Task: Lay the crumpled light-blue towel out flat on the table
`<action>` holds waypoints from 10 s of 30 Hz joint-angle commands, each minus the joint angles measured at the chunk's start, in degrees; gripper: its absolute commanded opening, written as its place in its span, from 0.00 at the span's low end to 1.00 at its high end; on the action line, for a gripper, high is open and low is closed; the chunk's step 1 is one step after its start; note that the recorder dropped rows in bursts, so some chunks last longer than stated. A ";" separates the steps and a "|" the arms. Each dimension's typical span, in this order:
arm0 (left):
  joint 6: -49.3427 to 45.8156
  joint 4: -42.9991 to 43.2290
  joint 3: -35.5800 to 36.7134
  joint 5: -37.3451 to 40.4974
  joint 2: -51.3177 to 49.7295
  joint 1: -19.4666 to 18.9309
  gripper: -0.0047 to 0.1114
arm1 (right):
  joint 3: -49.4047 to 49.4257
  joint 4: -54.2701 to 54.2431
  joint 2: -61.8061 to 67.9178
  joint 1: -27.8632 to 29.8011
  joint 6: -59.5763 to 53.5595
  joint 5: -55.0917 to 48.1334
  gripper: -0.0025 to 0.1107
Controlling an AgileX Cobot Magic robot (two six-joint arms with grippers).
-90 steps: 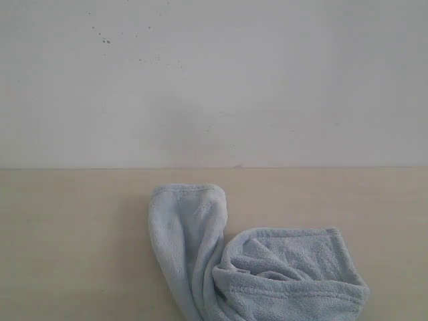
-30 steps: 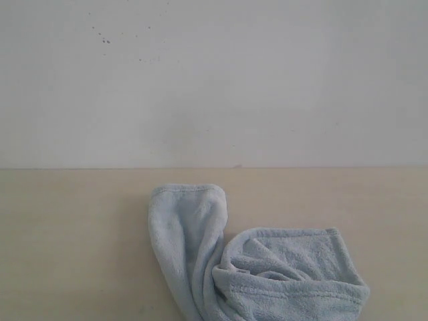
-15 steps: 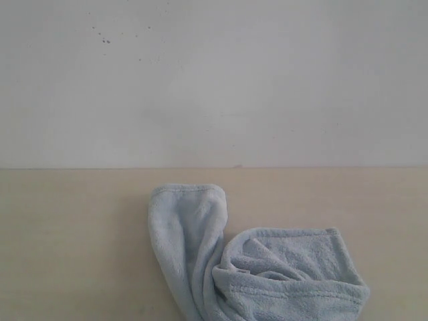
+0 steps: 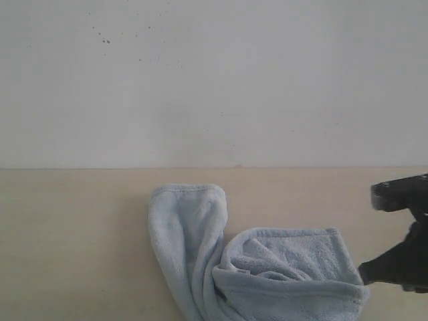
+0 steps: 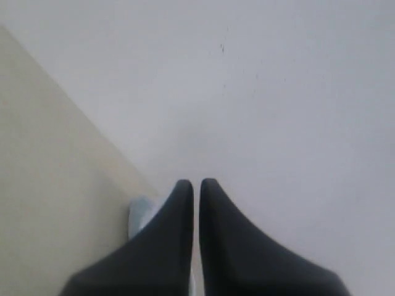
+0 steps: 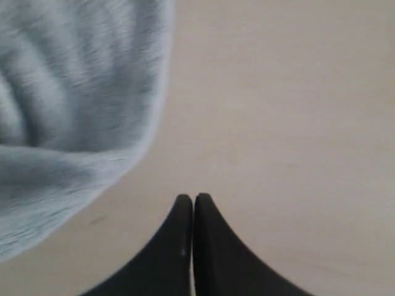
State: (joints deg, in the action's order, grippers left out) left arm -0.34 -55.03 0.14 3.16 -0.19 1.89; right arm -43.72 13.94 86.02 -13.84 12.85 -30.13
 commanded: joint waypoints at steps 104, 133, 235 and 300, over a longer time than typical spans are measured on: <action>-71.09 0.59 -40.44 12.73 -64.37 16.05 0.08 | -32.84 -38.64 -4.98 -16.66 -42.11 -39.83 0.02; -121.95 -20.52 -52.93 45.31 -98.09 23.97 0.56 | -20.07 -37.07 12.94 -26.16 -51.80 -39.83 0.13; -89.91 -12.77 -51.45 34.11 -80.32 22.16 0.55 | -20.87 -9.40 10.06 31.39 -11.23 -21.00 0.08; -95.67 -21.03 -51.45 34.74 -80.32 22.16 0.55 | -20.99 -53.77 24.66 -2.74 -51.25 -25.26 0.47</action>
State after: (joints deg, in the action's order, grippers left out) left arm -95.66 -75.40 -51.56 38.58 -80.85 24.01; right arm -64.80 -40.31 111.54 -16.54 -39.68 -55.55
